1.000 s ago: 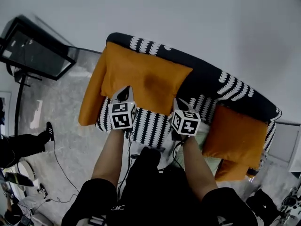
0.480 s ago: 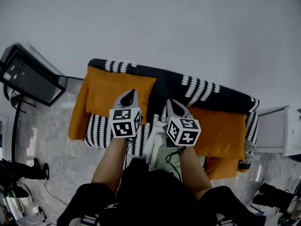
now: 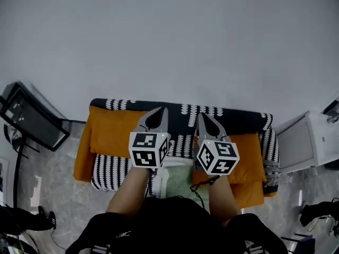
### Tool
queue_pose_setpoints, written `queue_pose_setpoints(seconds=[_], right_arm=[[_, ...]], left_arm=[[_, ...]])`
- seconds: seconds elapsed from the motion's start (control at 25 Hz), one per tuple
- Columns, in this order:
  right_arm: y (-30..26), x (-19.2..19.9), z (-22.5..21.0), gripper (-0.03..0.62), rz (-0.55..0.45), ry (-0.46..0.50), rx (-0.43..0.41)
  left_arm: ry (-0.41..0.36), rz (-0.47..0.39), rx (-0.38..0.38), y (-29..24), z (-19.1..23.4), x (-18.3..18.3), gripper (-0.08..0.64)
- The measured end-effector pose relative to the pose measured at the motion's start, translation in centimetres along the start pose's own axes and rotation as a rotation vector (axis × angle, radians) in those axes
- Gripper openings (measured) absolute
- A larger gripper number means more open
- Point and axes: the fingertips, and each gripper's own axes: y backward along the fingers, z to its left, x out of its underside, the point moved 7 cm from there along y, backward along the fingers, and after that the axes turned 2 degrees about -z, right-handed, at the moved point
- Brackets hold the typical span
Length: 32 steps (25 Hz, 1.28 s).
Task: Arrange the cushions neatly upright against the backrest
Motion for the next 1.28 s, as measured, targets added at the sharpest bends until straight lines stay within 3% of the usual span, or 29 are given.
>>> queue_pose_setpoints(seconds=[0.24,0.6,0.96,1.28], right_arm=[[4.6,-2.9,-3.4,0.006,-0.064,0.008,0.066],[9.4,-4.1,-8.8,0.006,-0.055,0.003,0.189],[12.2,-3.8,-11.0,0.006,-0.055,-0.009,0.225],[12.7,-3.2,-11.9,0.006,-0.039,-0.022,0.221]], left_arm=[[-0.006,-0.008,0.071,-0.2,-5.5,-1.3,0.008],[-0.017,-0.005,0.141,-1.3,-12.6,-0.9,0.008],[-0.056,-0.005,0.157,-1.6,-15.7,-0.3,0.005],[-0.012,0.012,0.178,-1.7,-17.0,0.5,0.008]])
